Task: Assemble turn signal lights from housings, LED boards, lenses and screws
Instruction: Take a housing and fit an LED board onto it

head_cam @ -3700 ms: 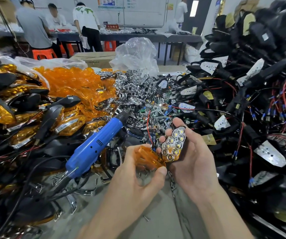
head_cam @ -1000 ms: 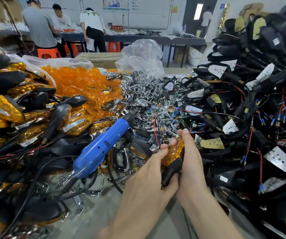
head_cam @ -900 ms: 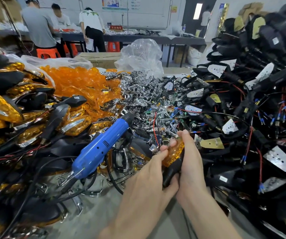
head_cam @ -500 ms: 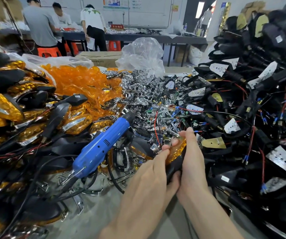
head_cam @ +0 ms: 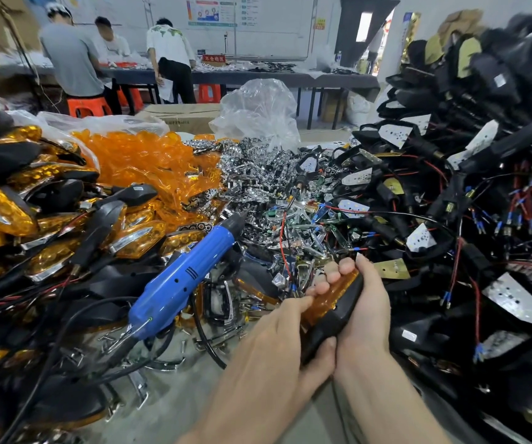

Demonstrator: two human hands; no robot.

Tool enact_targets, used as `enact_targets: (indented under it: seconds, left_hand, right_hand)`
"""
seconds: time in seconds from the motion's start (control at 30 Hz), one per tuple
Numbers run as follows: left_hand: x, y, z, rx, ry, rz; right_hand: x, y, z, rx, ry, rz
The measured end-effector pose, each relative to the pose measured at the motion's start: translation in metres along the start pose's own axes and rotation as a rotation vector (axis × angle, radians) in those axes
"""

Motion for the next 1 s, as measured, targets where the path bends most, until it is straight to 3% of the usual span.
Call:
enact_targets:
  seconds: [0.37,0.67,0.73,0.87,1.0]
  left_hand:
    - [0.001,-0.004,0.0,0.025,-0.028,0.032]
    - [0.0,-0.001,0.003,0.011,0.052,-0.021]
    - [0.002,-0.001,0.001,0.152,0.0,-0.003]
    - [0.001,-0.002,-0.005,0.667,-0.145,0.145]
    - [-0.006,-0.007,-0.004,0.832,-0.157,0.245]
  right_hand:
    - [0.002,-0.003,-0.006,0.142,-0.1,0.07]
    - [0.004,-0.012,-0.005,0.1,-0.242,0.086]
    - [0.006,-0.018,-0.004,0.148,-0.259,0.107]
    - [0.011,-0.018,-0.009,0.298,-0.344,0.11]
    - [0.014,-0.005,-0.014,0.407,-0.298,0.134]
Point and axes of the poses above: each hand's wrist, its own x-axis away from the middle knuckle, its own z-axis out of the back of the hand, y = z × x, the point moved 5 cm from there along -x, towards the middle knuckle, and after that the axes turned 3 degrees about -x, right-handed, at the moved point
